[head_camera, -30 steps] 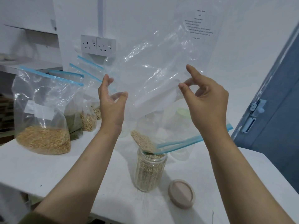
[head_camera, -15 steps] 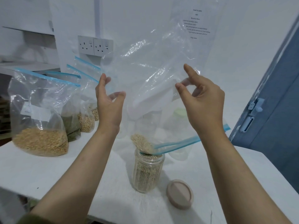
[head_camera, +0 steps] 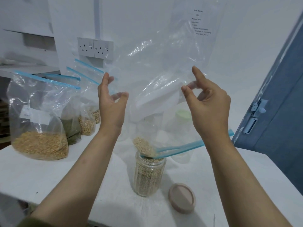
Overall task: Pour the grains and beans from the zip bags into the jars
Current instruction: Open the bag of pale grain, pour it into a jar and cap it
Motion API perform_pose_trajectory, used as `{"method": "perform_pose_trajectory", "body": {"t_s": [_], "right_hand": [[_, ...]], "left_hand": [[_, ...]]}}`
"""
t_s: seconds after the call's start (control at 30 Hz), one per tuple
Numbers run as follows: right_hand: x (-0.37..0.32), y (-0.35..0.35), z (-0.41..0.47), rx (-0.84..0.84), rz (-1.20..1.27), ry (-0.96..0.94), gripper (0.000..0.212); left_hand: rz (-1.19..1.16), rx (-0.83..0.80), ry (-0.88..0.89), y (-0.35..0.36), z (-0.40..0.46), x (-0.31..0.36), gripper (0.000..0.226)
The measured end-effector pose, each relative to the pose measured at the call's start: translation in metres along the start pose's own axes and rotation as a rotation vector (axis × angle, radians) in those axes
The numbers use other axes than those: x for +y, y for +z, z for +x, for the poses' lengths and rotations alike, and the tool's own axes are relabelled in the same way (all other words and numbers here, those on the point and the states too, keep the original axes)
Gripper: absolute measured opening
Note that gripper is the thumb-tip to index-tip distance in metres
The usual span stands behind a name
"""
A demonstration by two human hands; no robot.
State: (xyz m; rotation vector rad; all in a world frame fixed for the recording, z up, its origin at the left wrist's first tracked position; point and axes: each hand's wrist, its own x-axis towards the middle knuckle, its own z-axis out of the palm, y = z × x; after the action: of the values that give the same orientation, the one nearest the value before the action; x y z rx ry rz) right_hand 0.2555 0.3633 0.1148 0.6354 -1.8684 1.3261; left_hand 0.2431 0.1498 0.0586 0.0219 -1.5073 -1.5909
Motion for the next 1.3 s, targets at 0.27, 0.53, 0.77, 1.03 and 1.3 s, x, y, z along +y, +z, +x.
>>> {"method": "perform_pose_trajectory", "body": {"t_s": [0.27,0.53,0.77,1.03,1.3], "right_hand": [[0.002,-0.002,-0.003,0.011,0.003,0.008,0.041],[0.008,-0.005,-0.012,0.058,0.020,-0.004,0.044],[0.012,-0.006,-0.016,0.097,0.012,0.001,0.041],[0.014,-0.015,-0.026,0.001,-0.016,0.044,0.046],[0.019,-0.021,-0.037,0.065,-0.010,0.069,0.040]], "left_hand": [[0.006,-0.012,0.007,0.002,0.001,0.001,0.069],[-0.009,-0.043,0.028,0.004,0.004,0.002,0.068],[-0.002,-0.073,0.037,0.008,0.004,0.006,0.068],[0.020,-0.118,0.054,0.011,0.000,0.010,0.069],[0.015,-0.162,0.107,0.019,-0.002,0.019,0.066]]}}
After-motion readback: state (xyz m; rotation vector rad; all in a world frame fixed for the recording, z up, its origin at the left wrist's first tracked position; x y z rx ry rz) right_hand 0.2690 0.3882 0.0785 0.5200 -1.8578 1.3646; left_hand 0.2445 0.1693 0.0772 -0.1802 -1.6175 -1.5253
